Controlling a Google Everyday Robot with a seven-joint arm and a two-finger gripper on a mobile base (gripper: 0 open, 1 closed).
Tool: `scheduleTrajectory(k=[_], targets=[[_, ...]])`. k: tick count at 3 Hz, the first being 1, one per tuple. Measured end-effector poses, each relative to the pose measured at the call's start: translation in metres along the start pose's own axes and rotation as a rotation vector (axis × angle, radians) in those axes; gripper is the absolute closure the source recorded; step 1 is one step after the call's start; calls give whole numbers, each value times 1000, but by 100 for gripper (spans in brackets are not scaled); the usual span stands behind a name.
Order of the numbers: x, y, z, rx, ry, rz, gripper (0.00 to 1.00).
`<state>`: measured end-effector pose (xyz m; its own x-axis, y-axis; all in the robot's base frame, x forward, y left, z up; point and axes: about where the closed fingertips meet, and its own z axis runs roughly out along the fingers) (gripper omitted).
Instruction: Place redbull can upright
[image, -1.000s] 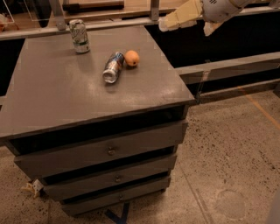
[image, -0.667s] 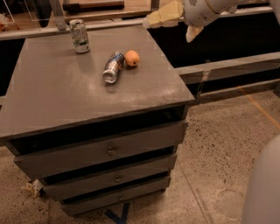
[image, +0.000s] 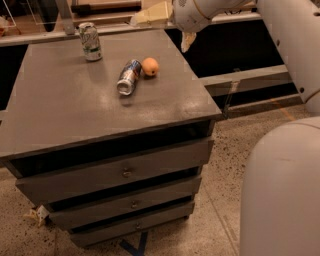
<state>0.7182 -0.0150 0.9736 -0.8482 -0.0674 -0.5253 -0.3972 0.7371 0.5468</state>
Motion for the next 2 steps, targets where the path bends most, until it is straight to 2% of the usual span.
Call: scheduleTrajectory(k=[1, 2], targets=[[0, 0, 0, 0, 0, 0, 0], [2, 8, 5, -33, 23, 16, 0]])
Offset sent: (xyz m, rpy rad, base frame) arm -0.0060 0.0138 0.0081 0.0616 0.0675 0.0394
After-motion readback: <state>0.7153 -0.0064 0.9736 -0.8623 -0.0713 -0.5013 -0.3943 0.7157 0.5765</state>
